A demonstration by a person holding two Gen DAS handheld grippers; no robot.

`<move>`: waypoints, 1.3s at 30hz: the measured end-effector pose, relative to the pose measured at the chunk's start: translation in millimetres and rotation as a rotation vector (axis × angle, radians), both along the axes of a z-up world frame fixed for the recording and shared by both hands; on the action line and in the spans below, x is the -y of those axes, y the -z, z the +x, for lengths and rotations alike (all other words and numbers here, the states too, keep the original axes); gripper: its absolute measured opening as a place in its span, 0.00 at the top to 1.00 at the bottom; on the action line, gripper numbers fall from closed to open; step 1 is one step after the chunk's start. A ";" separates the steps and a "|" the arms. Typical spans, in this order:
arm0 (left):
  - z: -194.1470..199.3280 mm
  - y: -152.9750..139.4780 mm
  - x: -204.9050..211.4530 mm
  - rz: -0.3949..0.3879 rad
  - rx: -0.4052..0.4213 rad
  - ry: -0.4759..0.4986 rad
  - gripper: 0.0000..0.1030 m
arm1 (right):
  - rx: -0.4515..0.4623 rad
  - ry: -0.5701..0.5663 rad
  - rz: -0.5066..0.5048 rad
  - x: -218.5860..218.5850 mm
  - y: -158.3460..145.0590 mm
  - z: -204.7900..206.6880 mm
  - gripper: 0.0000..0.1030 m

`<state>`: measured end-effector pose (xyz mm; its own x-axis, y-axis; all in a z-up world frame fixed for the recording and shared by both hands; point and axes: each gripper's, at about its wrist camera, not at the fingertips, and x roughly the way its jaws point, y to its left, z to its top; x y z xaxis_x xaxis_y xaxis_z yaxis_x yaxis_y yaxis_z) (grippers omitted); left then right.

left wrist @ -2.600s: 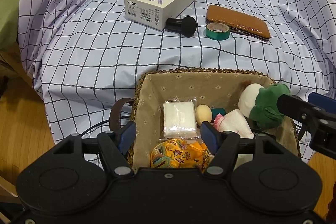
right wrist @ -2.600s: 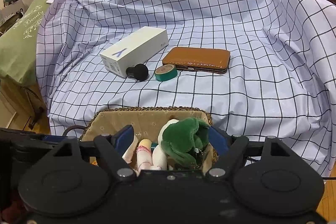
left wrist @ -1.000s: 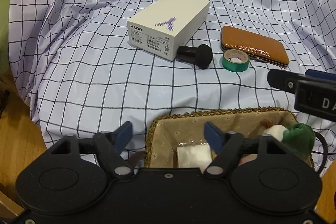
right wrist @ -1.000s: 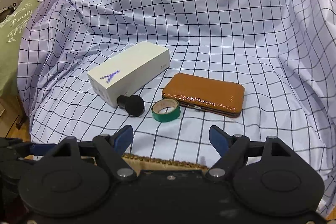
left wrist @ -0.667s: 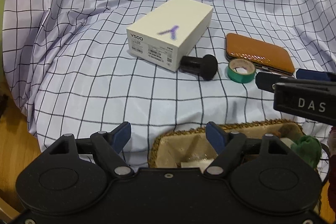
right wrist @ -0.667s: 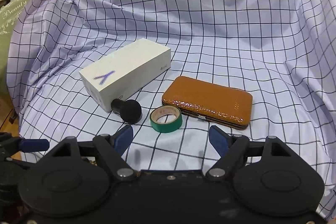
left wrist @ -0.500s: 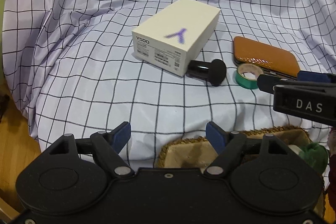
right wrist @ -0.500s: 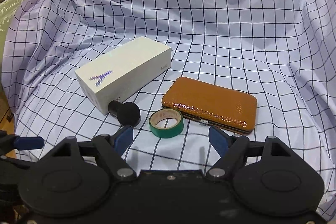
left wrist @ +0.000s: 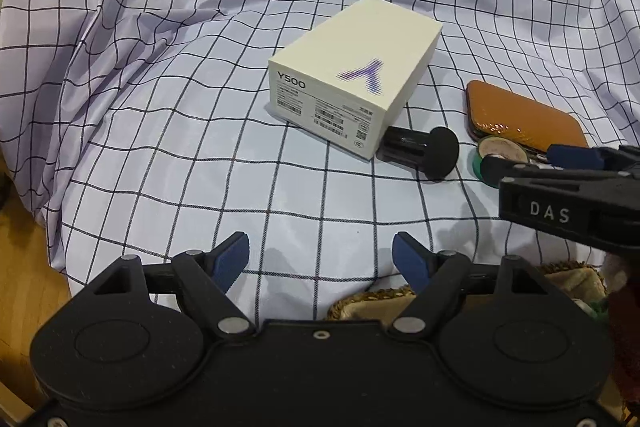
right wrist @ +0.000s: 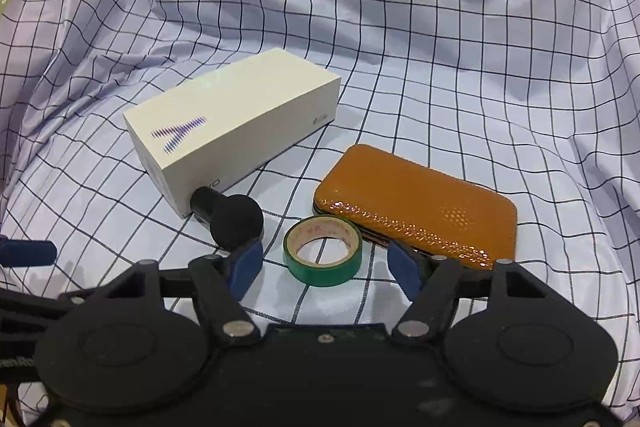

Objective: Organize soft objects
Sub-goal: 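Reach the right tool to the green tape roll and close on it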

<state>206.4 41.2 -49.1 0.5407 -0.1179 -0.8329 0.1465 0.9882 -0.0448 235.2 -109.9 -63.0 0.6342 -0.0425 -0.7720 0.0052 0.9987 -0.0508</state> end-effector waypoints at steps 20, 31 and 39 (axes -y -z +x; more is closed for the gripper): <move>5.4 -1.7 -0.9 0.011 0.011 0.011 0.28 | -0.050 -0.020 -0.034 -5.3 18.4 19.5 0.44; 11.6 -4.2 15.5 0.015 0.013 0.049 0.28 | -0.039 -0.010 0.013 6.1 16.7 14.7 0.54; 20.6 -6.4 40.0 -0.006 0.038 0.108 0.28 | -0.006 0.039 0.063 29.5 -1.8 -8.7 0.54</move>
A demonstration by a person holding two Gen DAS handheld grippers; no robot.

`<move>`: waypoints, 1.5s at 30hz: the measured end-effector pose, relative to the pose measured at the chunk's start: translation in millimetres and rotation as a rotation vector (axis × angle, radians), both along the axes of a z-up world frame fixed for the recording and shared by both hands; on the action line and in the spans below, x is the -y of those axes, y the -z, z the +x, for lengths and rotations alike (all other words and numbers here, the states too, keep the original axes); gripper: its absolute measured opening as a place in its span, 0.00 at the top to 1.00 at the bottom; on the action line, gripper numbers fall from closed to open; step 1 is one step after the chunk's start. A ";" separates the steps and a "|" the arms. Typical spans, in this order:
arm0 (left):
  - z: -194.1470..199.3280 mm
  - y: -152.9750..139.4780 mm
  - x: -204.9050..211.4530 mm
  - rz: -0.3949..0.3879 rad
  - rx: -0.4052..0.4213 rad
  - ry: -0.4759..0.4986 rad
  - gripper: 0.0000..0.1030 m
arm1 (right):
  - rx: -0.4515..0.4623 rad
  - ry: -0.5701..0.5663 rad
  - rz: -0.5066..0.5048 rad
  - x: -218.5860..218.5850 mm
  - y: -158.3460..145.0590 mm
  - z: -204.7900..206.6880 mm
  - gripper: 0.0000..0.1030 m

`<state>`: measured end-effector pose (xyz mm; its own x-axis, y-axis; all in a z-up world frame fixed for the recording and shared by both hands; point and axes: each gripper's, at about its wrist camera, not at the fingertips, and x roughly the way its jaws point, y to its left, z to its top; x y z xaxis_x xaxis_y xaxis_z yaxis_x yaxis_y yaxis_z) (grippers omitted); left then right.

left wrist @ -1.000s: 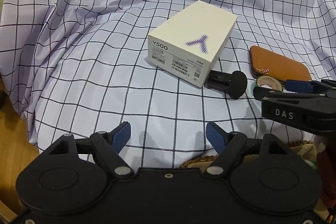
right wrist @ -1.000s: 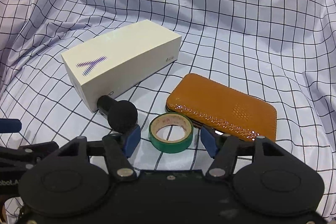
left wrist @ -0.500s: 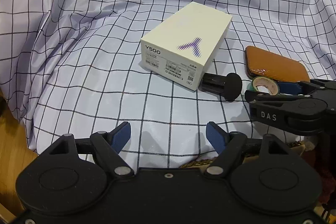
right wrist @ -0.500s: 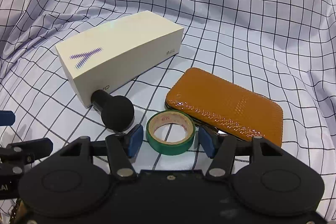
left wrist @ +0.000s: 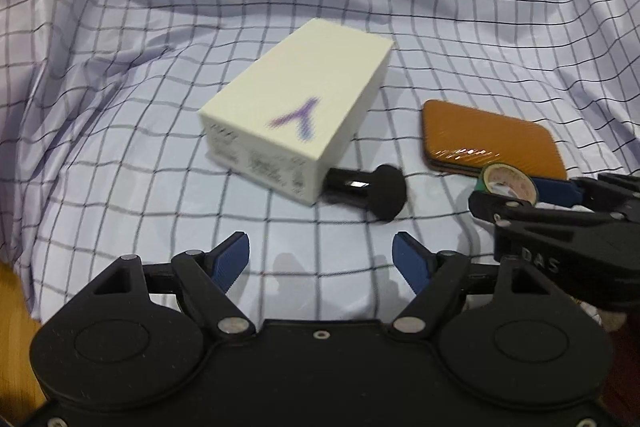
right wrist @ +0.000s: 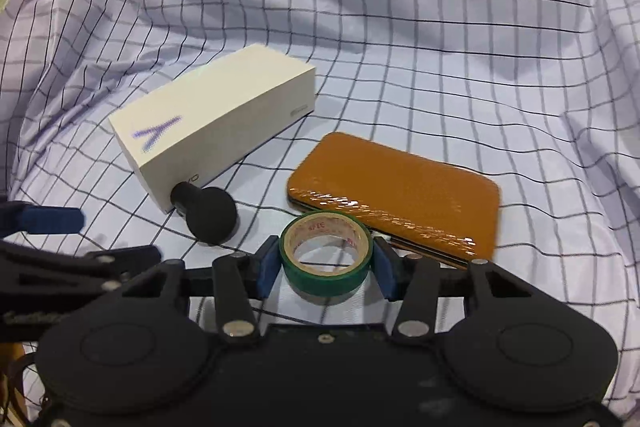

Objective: Organize soft objects
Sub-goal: 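Reach the right tool to the green tape roll and close on it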

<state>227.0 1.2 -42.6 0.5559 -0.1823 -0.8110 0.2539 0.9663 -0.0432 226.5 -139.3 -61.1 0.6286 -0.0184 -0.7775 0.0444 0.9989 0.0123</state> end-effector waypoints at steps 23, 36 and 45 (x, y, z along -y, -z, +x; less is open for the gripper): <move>31.7 20.5 38.7 -0.008 -0.025 0.122 0.29 | 0.042 0.065 0.063 34.3 -12.4 -22.7 0.53; 39.0 28.9 45.2 -0.005 -0.031 0.160 0.27 | 0.031 0.068 0.084 37.1 -8.2 -20.2 0.53; 34.8 26.4 52.8 -0.022 -0.014 0.194 0.27 | 0.031 0.086 0.088 41.6 -8.4 -20.2 0.53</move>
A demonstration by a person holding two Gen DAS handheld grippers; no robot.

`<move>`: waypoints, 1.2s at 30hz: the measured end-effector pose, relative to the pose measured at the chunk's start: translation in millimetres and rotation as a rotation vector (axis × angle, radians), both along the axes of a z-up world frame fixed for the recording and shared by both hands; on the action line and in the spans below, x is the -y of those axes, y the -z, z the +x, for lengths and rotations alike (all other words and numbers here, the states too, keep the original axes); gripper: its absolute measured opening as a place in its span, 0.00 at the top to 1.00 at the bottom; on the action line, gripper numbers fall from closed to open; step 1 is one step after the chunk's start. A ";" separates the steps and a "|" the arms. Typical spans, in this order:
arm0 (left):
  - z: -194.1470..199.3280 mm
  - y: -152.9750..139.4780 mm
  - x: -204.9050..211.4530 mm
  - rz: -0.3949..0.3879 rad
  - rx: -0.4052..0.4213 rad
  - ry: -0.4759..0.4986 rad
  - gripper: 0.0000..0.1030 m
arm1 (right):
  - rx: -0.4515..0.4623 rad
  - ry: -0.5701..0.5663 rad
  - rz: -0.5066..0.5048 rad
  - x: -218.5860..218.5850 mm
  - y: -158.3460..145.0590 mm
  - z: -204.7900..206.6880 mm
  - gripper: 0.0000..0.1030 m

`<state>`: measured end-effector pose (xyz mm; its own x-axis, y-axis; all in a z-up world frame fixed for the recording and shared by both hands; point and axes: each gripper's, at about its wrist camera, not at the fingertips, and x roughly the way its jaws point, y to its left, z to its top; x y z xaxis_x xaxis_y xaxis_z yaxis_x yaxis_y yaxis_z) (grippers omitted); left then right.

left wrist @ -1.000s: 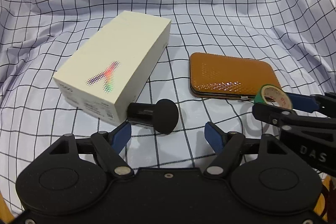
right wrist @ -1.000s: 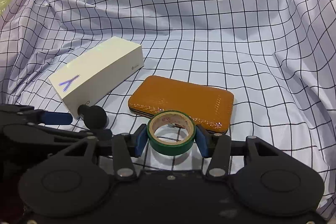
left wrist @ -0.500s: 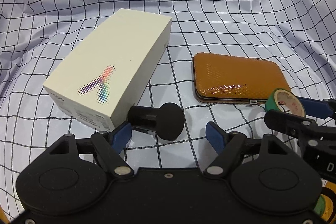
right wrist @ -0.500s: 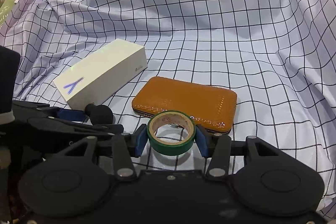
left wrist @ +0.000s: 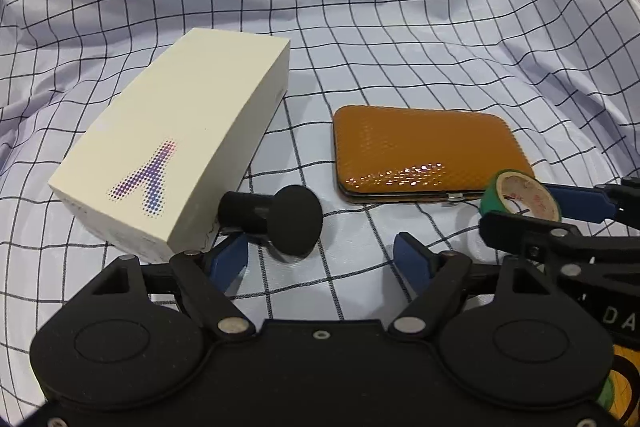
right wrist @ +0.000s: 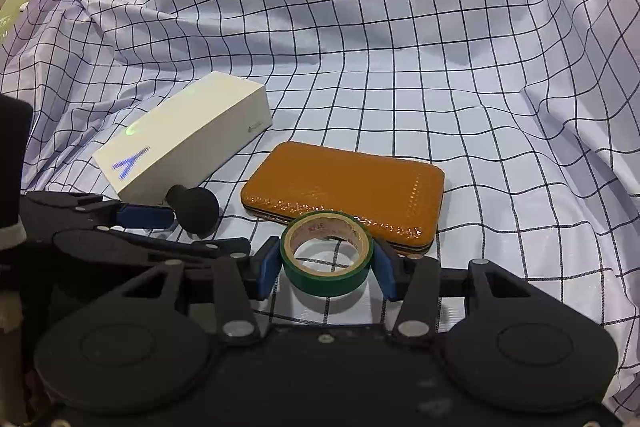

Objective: Organize soft objects
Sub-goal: 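Grasp the black massager handle with the left tool while the right tool holds the tape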

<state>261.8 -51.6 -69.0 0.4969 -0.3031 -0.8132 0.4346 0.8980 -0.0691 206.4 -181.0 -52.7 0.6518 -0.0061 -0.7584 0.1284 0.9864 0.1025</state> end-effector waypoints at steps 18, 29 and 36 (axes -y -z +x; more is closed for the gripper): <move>2.7 -4.7 -3.7 -0.048 0.005 -0.126 0.68 | 0.014 -0.006 0.009 0.4 -3.3 -6.6 0.53; -13.3 -3.5 10.0 -0.062 -0.031 -0.084 0.88 | 0.013 0.008 0.014 4.2 -4.7 -11.9 0.53; -18.3 -19.5 -1.9 -0.045 0.030 -0.228 0.37 | 0.015 0.002 0.021 4.9 -5.4 -13.5 0.53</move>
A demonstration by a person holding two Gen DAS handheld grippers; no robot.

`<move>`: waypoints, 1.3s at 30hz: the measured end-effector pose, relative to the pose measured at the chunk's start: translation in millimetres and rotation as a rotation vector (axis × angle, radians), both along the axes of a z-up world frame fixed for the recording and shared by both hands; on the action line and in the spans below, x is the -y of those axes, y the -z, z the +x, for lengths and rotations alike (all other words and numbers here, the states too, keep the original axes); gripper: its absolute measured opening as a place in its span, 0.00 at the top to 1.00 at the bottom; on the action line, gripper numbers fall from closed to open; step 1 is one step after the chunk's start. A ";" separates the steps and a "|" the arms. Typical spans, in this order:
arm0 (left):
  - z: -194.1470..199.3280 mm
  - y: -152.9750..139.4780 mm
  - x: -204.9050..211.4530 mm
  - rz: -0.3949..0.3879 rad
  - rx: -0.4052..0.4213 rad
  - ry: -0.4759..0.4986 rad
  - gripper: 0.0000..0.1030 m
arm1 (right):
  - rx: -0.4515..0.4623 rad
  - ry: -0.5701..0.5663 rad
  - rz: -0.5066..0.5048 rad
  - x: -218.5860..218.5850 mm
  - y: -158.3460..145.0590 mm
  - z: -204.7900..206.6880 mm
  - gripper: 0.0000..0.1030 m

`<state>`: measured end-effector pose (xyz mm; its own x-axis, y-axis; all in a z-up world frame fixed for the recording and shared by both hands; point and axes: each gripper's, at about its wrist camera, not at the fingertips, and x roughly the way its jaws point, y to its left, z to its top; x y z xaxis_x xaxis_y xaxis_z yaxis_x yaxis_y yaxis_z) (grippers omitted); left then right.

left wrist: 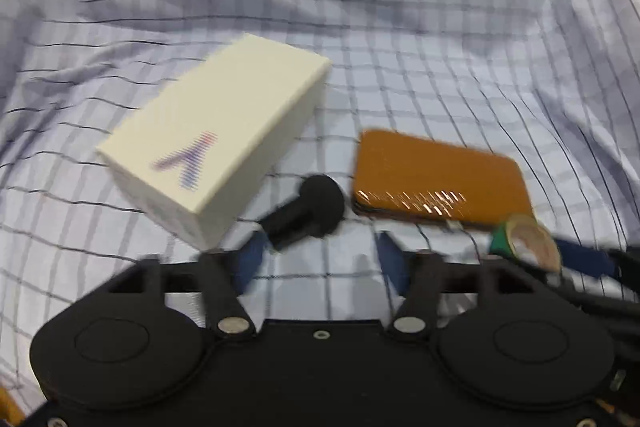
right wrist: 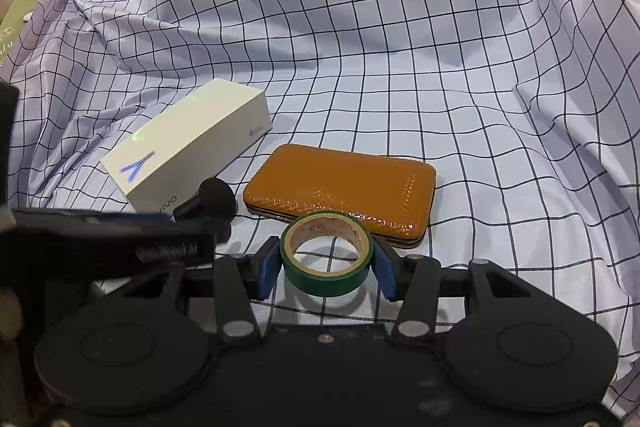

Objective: Organize soft objects
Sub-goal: 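Grasp the black massager handle with the left tool while the right tool holds the tape, then carry the massager with the left tool while the right tool carries the tape to the basket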

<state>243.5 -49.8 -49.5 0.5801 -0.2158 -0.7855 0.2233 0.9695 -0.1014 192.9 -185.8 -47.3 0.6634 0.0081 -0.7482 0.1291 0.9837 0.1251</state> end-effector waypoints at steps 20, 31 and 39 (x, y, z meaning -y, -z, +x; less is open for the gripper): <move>38.1 11.4 -5.7 -0.151 -0.099 -0.310 0.33 | 0.001 -0.006 0.025 4.8 1.7 -1.1 0.53; 34.8 16.6 -16.2 -0.199 -0.130 -0.306 0.47 | 0.014 -0.010 0.006 -3.4 -4.5 -12.3 0.53; -5.0 -17.4 -29.2 -0.188 -0.097 -0.205 0.47 | 0.058 0.001 -0.014 -9.8 -28.0 -39.8 0.53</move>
<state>238.5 -20.6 -32.1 0.5507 -0.2489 -0.7967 0.0053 0.9555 -0.2948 153.1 -176.1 -19.4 0.7057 -0.0031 -0.7085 0.1233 0.9853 0.1185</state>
